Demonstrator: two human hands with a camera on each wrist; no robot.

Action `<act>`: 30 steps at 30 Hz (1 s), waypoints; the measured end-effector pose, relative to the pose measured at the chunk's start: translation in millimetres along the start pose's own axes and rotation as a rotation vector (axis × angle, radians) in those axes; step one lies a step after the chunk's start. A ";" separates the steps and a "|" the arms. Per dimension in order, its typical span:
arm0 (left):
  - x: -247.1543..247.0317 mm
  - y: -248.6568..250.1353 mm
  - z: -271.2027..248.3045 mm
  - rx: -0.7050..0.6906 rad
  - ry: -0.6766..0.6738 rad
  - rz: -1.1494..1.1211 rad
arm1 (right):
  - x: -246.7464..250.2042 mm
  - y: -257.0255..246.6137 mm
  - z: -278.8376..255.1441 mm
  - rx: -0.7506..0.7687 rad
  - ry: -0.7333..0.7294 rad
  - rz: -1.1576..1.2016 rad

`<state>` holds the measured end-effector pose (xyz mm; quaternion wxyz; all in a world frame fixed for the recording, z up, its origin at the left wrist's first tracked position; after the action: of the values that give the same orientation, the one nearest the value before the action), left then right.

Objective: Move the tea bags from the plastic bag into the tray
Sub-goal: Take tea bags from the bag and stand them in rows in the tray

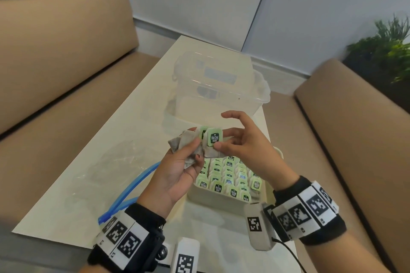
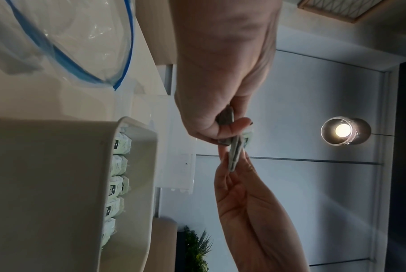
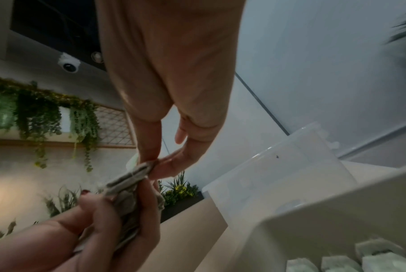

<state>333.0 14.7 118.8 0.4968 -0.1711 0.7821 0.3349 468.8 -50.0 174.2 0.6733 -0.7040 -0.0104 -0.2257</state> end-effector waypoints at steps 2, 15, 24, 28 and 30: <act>0.2 0.9 0.4 -0.018 0.012 0.015 | 3.8 1.7 -2.0 -0.012 -0.005 0.124; 10.7 13.4 2.7 -0.031 0.042 0.065 | 21.1 12.3 -23.4 0.141 0.193 -0.017; 20.4 19.0 12.6 -0.055 0.006 0.083 | 37.9 4.5 -43.4 0.389 0.337 -0.074; 26.2 19.9 18.3 -0.056 -0.026 0.063 | 51.1 -4.8 -50.6 0.472 0.359 -0.009; 26.3 20.2 18.6 -0.052 -0.024 0.058 | 57.0 -9.4 -54.2 0.470 0.341 0.014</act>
<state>321.4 43.9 97.2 0.4916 -0.1571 0.7718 0.3714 500.5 -117.3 201.5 0.8114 -0.4808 0.0561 -0.3275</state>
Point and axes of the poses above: each hand's wrist, its own z-axis towards the middle knuckle, its own x-axis out of the back of the hand, y = z × x, the point moved 1 cm from there along z, towards the middle knuckle, and after that the axes turned 1 degree about -z, right-handed, at the moved point
